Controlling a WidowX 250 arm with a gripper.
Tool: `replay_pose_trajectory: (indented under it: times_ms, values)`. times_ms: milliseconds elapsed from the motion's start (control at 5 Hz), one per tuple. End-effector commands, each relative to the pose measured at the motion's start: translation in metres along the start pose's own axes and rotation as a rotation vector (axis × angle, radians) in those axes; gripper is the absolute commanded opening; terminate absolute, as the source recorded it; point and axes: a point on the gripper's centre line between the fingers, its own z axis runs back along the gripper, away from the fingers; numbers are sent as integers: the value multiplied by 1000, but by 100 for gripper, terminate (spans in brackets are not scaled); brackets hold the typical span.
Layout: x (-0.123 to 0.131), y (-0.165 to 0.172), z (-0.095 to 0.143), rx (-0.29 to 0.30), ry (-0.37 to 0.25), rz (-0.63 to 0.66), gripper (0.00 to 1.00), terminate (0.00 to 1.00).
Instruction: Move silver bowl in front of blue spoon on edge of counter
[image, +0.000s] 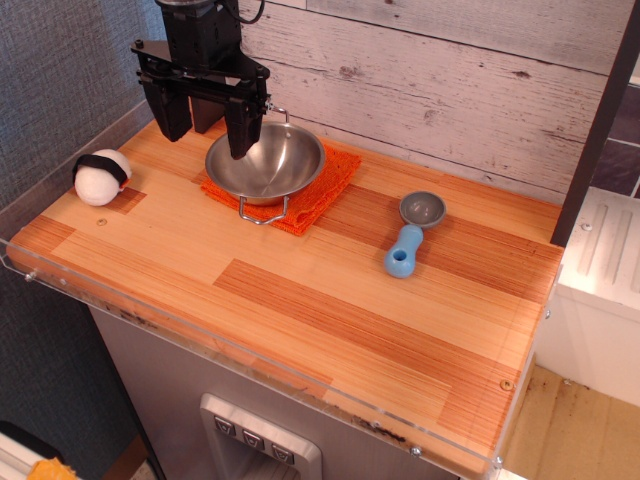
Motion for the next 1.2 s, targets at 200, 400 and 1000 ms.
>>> replay_pose_trajectory:
  times_ms: [200, 400, 1000]
  values:
    - [10, -12, -7, -8, -25, -56, 100, 0]
    - [18, -33, -6, -46, -34, -116, 100, 0]
    - [44, -47, -44, 23, -49, -175, 100, 0]
